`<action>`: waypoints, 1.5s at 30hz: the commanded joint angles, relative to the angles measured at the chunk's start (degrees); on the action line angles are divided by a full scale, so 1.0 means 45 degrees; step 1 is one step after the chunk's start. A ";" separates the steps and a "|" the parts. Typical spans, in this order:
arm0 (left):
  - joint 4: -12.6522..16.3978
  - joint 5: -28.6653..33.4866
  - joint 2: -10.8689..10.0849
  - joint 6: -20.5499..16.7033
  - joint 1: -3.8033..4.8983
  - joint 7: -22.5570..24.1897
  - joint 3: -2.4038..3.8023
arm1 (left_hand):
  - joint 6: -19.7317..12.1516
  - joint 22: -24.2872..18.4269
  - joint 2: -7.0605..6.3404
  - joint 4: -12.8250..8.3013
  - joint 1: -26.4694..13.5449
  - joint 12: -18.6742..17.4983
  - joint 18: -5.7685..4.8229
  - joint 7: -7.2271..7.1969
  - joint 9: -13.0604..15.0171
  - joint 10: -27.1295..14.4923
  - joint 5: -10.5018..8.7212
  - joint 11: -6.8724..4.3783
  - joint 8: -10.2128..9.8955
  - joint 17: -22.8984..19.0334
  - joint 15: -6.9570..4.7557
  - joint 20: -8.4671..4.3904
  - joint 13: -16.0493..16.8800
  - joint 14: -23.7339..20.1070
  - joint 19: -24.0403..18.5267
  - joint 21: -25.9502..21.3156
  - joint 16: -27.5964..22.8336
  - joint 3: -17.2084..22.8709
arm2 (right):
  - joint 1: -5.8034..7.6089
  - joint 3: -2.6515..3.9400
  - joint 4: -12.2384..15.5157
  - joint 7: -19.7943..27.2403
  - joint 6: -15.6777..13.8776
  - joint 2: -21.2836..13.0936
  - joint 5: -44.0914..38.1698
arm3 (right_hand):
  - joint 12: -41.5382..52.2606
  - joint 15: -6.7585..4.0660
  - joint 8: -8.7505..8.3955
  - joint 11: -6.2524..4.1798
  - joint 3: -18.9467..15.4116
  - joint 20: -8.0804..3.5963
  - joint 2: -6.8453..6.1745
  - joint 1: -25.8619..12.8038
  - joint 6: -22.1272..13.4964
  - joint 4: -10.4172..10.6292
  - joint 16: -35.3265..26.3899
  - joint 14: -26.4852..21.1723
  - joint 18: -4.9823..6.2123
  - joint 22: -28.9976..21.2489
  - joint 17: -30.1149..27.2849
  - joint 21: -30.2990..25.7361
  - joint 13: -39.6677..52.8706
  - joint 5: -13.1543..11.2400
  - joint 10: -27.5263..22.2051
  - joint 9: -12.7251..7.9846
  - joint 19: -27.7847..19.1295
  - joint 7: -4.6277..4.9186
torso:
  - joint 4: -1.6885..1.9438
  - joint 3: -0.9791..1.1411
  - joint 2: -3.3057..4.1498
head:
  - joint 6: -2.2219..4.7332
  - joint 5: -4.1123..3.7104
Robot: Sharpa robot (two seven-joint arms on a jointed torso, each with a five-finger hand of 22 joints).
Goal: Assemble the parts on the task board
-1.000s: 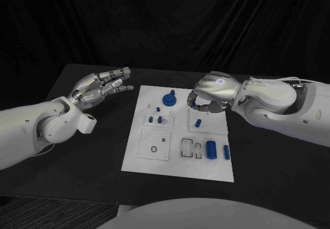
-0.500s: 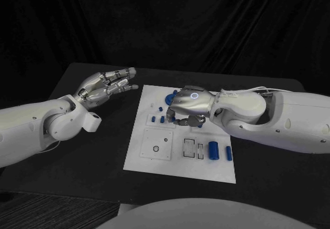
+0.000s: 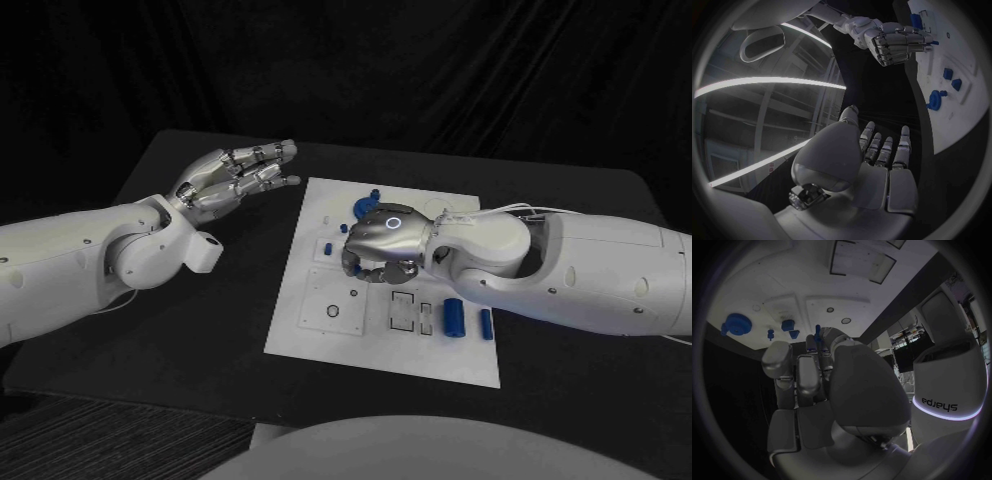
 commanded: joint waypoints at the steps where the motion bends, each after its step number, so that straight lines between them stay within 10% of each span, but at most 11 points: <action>1: 0.0034 0.0075 0.0032 -0.0145 -0.0014 0.0111 0.0012 | 0.0067 0.0105 -0.0008 -0.0044 0.0071 0.0094 0.0150 0.0061 0.0025 0.0041 0.0109 0.0120 0.0078 0.0017 0.0153 0.0004 0.0025 0.0005 0.0002 -0.0055 0.0024 -0.0026 | -0.0102 0.0011 -0.0058 0.0010 0.0133 0.0046 -0.0045 | 0.0032 0.0093 -0.0054 -0.0225 -0.0006 0.0030 0.0024 0.0102 -0.0003 -0.0080 0.0060 0.0189 -0.0187 0.1622 0.0014 -0.0055 0.0005 0.0076 0.0324 -0.0020 0.0009 0.0045 | -0.0014 0.0005 0.0018 | -0.0001 0.0052; 45: -0.0110 0.0075 0.0142 0.0237 -0.0014 -0.0286 0.0013 | 0.0145 0.0235 0.0030 -0.0051 0.0114 0.0107 0.0155 0.0095 0.0031 0.0065 0.0144 0.0146 0.0108 0.0060 0.0378 0.0070 0.0024 0.0193 0.0190 0.0025 0.0180 0.0008 | -0.0605 0.0011 -0.0004 -0.0101 0.0221 0.0075 -0.0045 | 0.0017 0.0108 -0.0125 -0.0215 0.0012 0.0043 0.0037 0.0063 -0.0011 -0.0119 0.0069 0.0184 -0.0176 0.1609 0.0017 -0.0098 0.0004 0.0143 0.0365 -0.0054 -0.0009 0.0063 | -0.0030 0.0007 0.0026 | -0.0001 0.0248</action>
